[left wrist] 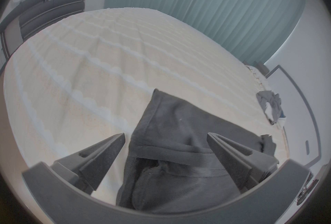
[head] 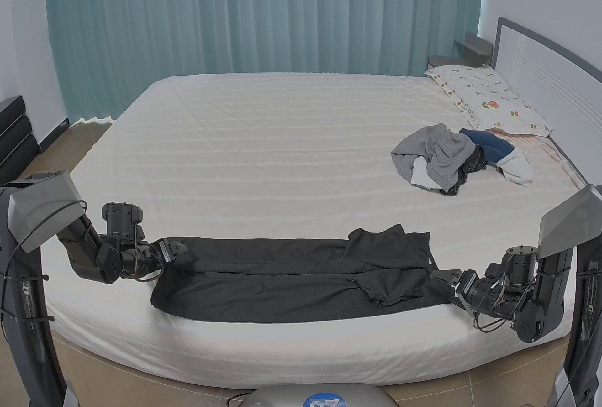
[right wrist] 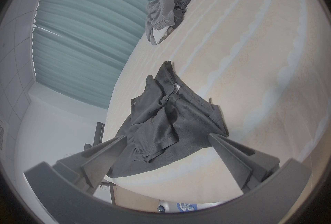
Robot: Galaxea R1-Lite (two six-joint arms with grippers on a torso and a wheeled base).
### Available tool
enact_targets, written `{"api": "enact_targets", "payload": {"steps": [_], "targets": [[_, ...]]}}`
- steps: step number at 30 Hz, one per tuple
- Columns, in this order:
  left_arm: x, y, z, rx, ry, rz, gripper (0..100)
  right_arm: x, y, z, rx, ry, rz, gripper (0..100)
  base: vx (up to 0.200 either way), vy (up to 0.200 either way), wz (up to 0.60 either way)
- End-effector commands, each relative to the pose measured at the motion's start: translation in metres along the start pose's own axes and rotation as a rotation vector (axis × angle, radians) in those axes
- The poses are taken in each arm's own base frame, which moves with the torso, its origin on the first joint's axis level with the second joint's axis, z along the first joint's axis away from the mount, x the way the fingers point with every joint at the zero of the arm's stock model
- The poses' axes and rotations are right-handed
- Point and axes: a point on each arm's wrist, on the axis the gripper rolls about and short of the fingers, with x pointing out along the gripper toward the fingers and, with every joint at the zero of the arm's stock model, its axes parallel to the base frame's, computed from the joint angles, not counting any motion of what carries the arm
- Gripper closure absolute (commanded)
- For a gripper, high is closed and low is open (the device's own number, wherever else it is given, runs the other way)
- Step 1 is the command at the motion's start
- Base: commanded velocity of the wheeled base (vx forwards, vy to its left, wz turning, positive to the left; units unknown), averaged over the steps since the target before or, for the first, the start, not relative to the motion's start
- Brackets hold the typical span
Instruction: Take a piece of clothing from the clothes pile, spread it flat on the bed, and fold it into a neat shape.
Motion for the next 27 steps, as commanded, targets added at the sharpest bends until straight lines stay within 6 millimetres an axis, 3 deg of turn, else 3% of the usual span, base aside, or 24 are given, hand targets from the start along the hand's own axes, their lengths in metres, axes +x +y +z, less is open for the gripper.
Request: {"api": "enact_targets", "payload": {"steps": [1,13,24,25,27], "targets": [[0.007,0.005,-0.010,-0.001,0.038,0.021,0,0.003,-0.003,-0.003,-0.001,0.007,-0.006,0,0.000,0.000,0.00],[0.012,-0.006,-0.010,0.021,0.030,-0.017,0,0.005,-0.003,-0.003,-0.004,0.011,-0.002,0,0.000,0.000,0.00],[0.017,-0.005,-0.016,0.039,0.051,-0.014,0,0.006,-0.003,-0.004,-0.006,0.012,-0.001,0,0.000,0.000,0.00],[0.017,-0.005,-0.016,0.039,0.051,-0.014,100,0.006,-0.003,-0.004,-0.006,0.012,-0.001,0,0.000,0.000,0.00],[0.016,-0.005,-0.016,0.036,0.050,-0.013,100,0.006,-0.003,-0.004,-0.008,0.012,-0.001,0,0.000,0.000,0.00]]}}
